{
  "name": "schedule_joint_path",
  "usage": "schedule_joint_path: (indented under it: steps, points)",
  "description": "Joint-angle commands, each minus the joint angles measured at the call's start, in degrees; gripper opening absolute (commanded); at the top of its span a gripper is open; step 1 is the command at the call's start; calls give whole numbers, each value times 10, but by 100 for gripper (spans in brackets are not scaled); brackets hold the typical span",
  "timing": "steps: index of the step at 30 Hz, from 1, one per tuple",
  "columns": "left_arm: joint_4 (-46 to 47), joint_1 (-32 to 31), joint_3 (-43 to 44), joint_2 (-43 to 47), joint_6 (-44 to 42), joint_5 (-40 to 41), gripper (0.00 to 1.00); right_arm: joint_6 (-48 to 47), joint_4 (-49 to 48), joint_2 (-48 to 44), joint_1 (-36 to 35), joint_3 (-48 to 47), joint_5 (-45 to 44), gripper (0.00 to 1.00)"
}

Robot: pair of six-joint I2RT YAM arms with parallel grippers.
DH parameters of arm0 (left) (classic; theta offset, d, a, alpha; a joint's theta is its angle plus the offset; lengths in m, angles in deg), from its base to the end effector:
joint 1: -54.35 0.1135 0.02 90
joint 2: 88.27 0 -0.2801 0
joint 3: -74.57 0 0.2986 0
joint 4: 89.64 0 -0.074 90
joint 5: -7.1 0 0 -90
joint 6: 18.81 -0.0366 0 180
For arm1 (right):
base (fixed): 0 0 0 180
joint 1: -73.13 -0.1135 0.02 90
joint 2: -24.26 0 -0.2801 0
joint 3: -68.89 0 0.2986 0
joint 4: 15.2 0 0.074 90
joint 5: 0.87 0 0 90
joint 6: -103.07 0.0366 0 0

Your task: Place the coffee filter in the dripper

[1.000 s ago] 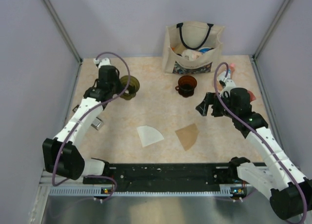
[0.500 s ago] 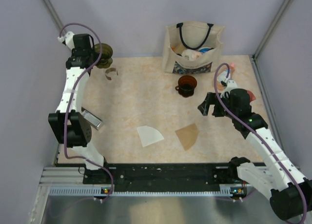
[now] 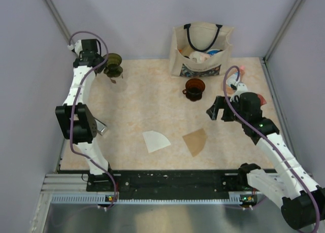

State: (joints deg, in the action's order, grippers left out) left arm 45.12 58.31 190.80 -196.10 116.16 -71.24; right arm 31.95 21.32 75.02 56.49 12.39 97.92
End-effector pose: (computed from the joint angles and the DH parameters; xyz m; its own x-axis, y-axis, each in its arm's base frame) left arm 0.4874 0.0412 0.3579 -0.2613 -0.7119 -0.6518 -0.5847 0.6541 -0.4799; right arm 0.2231 0.0725 0.3039 -0.5962 0.1556 -0.7876 -0.2281 0.9078 0.3520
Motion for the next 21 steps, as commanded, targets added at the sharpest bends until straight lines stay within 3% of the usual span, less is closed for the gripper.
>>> schedule_joint_path:
  steps: [1, 21]
  points:
    - [17, 7, 20, -3, 14, -17, 0, -3, -15, -12, 0, -4, -7, 97]
    - [42, 10, -43, 23, -6, -20, 0, -3, -13, -17, -1, -4, -6, 97]
